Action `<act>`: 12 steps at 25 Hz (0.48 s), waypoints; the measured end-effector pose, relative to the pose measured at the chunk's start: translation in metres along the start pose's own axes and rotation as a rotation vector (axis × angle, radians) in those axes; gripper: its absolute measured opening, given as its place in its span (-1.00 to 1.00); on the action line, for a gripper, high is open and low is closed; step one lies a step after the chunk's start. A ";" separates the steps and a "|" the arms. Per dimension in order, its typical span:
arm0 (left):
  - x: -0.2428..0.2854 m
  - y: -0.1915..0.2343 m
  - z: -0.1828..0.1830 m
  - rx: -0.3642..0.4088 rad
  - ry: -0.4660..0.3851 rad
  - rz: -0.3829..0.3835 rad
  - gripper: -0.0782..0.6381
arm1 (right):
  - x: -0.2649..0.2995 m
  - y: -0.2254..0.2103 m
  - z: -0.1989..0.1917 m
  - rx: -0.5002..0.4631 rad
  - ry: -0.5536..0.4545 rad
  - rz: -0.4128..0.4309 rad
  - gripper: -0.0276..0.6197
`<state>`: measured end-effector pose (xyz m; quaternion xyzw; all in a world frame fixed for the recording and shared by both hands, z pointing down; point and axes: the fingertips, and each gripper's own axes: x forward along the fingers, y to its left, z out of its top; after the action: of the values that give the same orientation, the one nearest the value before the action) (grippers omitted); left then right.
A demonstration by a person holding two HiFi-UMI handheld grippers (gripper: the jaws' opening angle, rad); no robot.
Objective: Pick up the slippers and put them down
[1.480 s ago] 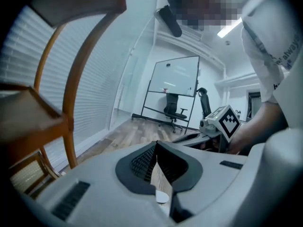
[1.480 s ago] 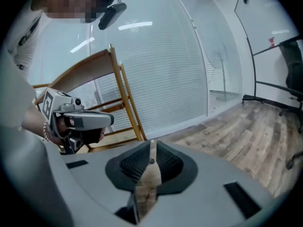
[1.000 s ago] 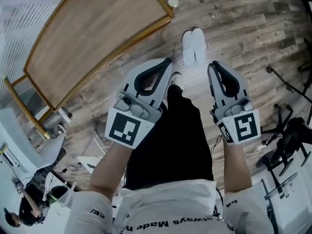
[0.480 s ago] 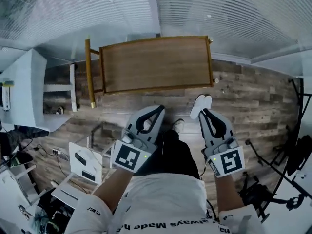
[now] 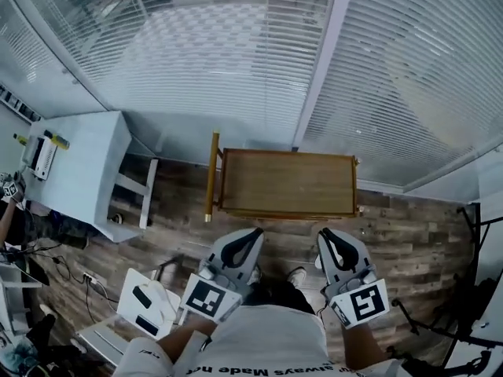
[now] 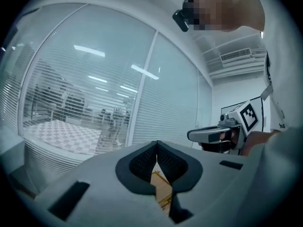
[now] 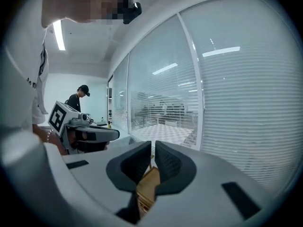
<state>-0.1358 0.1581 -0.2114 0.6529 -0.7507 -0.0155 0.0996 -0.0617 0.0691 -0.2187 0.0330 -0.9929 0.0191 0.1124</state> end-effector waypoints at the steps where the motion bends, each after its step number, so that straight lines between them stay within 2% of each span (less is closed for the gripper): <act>1: -0.008 0.001 0.011 0.006 -0.022 -0.007 -0.74 | 0.000 0.008 0.012 -0.004 -0.012 -0.001 -0.82; 4: -0.027 0.004 0.041 0.023 -0.076 -0.023 -0.74 | 0.000 0.029 0.044 -0.004 -0.036 0.005 -0.82; 6: -0.039 0.004 0.055 0.027 -0.076 -0.031 -0.74 | 0.000 0.043 0.059 -0.010 -0.044 0.009 -0.82; 12: -0.067 0.005 0.078 0.057 -0.102 -0.050 -0.74 | -0.005 0.077 0.091 -0.045 -0.071 0.028 -0.82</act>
<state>-0.1456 0.2168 -0.2957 0.6723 -0.7384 -0.0299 0.0420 -0.0829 0.1417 -0.3112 0.0172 -0.9968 -0.0030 0.0774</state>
